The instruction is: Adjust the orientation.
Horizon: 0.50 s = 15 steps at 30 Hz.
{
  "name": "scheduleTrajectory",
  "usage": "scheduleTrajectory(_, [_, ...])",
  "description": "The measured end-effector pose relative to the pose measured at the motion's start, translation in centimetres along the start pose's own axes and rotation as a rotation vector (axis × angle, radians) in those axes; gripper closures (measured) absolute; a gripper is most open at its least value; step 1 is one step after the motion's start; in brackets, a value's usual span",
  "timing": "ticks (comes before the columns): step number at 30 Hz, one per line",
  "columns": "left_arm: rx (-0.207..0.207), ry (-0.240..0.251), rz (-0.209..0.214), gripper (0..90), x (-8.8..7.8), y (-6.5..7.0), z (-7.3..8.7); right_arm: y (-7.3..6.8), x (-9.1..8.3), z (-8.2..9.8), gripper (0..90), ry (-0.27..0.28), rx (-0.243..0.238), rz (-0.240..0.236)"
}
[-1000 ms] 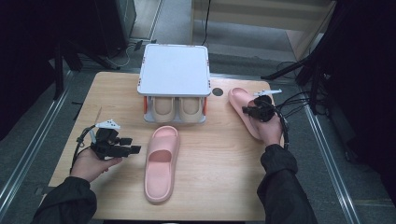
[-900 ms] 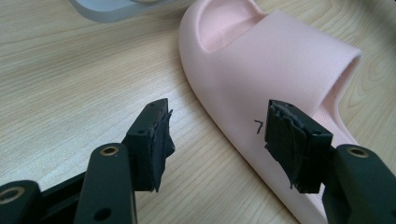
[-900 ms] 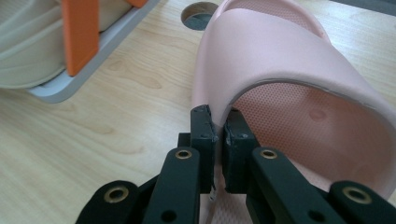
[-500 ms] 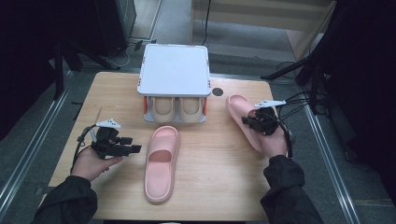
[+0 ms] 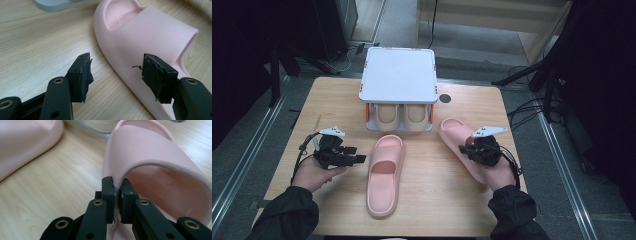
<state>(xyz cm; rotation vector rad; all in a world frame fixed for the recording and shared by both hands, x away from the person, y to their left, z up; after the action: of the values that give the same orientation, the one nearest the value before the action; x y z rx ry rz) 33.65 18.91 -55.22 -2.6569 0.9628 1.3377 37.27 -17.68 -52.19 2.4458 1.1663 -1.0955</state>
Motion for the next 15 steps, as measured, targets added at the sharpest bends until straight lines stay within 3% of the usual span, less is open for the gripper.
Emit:
scheduleTrajectory(3, [0.01, 0.001, 0.01, 42.0, 0.2, 0.2, -0.1, -2.3, 0.8, -0.1, 85.0, -0.011, -0.021, -0.037])
scheduleTrajectory(4, [0.018, 0.004, 0.015, 42.0, 0.3, 0.3, -0.2, -2.3, 0.8, -0.1, 85.0, -0.011, -0.021, -0.037])
scheduleTrajectory(9, [0.038, 0.012, 0.023, 45.2, 0.3, 0.5, -0.4, -4.9, 2.3, -0.2, 84.8, -0.036, -0.046, -0.062])
scheduleTrajectory(15, [0.032, 0.01, 0.025, 45.1, 0.5, 0.5, -0.5, -6.3, 3.7, -0.3, 84.8, -0.068, -0.07, -0.073])
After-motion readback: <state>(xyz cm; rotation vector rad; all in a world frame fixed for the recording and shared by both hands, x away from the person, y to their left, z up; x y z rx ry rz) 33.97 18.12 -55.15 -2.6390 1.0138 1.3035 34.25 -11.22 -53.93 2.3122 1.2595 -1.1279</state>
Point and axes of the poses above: each handheld gripper's, and its own axes: x roughly forward along the jaws, z roughly out of its underside, y roughly to its right, the point moved 8 cm from there along x, roughly forward along the jaws, and after that the axes turned 6 degrees about -z, right-handed, at the moved point
